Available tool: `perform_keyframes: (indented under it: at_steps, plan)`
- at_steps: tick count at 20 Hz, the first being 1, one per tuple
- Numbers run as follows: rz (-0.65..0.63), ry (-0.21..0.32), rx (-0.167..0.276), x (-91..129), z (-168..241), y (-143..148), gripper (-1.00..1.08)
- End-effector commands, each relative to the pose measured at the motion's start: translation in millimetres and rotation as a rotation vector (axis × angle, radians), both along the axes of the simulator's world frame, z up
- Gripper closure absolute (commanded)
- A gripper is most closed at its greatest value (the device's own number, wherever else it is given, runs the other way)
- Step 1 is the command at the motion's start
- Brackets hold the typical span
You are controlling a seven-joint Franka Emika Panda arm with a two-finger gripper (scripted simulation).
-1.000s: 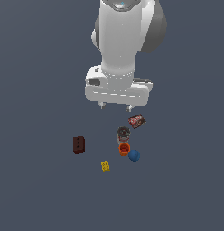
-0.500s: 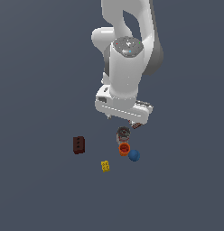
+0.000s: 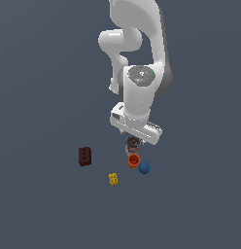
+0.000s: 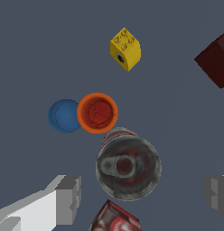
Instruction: Pick up a designated object from a clutter of objects.
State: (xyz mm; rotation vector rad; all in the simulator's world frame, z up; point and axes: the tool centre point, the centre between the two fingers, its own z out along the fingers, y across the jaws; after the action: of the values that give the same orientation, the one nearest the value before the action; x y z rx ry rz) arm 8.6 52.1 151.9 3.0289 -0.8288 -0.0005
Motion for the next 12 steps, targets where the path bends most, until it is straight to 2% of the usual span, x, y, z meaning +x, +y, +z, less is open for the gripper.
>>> perform_keyframes:
  at_steps: [1, 12]
  plan:
    - [-0.032, -0.001, 0.0, -1.6, -9.8, 2.7, -0.92]
    - [-0.074, 0.0, 0.001, -4.8, -24.0, 6.6, -0.92]
